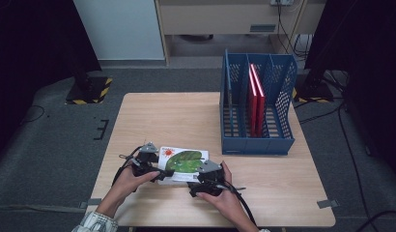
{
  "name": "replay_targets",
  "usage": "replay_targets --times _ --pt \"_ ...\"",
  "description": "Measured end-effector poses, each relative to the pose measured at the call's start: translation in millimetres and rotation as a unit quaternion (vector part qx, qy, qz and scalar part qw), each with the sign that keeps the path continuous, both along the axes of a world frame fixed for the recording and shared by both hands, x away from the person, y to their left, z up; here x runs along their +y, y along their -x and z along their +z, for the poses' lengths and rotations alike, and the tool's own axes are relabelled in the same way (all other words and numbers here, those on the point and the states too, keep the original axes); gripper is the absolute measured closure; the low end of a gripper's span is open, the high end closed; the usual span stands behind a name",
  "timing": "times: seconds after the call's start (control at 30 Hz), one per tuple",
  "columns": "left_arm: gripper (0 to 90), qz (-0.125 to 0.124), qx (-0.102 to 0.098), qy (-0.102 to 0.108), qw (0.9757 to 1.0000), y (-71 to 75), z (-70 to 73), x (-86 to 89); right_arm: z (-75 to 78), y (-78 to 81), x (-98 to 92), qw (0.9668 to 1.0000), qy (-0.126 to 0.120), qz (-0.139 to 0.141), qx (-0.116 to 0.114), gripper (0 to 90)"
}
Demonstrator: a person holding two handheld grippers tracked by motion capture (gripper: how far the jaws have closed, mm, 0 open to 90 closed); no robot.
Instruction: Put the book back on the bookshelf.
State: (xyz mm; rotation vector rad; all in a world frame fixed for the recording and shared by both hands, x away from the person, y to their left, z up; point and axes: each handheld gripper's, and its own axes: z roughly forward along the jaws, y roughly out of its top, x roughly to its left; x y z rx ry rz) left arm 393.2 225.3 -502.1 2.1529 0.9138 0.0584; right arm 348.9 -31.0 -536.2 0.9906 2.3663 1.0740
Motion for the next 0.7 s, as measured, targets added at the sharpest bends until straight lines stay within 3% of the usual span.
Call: replay_targets --times 0.7 --pt "17.3 -0.022 0.002 0.014 0.9997 -0.8 -4.5 4.4 -0.7 -2.7 -2.3 0.9999 -0.002 0.006 0.012 0.5"
